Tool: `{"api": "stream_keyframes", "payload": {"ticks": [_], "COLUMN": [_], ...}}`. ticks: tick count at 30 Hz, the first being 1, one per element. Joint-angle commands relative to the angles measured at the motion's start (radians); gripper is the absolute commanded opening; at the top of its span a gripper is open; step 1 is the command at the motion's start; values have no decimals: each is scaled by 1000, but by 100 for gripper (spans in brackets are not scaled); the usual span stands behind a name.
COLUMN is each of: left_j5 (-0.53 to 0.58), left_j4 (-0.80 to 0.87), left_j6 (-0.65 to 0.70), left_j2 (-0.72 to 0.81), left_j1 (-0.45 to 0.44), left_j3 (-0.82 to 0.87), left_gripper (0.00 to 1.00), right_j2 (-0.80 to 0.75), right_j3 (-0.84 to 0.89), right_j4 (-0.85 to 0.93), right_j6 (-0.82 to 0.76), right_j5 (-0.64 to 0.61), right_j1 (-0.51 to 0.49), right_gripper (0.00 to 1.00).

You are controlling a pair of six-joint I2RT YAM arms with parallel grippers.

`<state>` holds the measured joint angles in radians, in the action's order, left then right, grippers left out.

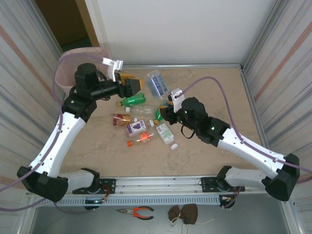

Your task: Put the plastic bottles in the bin

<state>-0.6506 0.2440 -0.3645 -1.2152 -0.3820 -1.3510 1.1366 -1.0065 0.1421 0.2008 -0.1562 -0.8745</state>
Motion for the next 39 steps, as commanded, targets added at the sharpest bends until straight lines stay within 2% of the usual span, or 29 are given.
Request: {"api": "stream_keyframes", "payload": {"ticks": [1,7,15,25,29,39], "left_j5": [97,225,231,266,278,303], "left_j4": [-74,-186,-280,-398,-404,-411], "left_j6": [-37,-151,-233,-307,-297,-283], "left_j2": [24,61,-6,-64,-81,-93], "left_j1": [-44,-90,-133,-189,-218,-235], "left_j3": [28,152,146,134,122,115], "left_gripper": [84,87,87,80,80,66], "right_j2": [21,41,51,44,40,39], "right_j3": [-50,-58,-75,-78,-81,-82], "right_j4": [-61,-102,-125,-113,-107,-105], "right_j6": [-43,-44,-49,-55,-60,-65], "right_j5": [-8,5,26,23,11,10], "right_j1": [9,35,47,46,46,46], "right_gripper": [17,18,18,18,18,18]}}
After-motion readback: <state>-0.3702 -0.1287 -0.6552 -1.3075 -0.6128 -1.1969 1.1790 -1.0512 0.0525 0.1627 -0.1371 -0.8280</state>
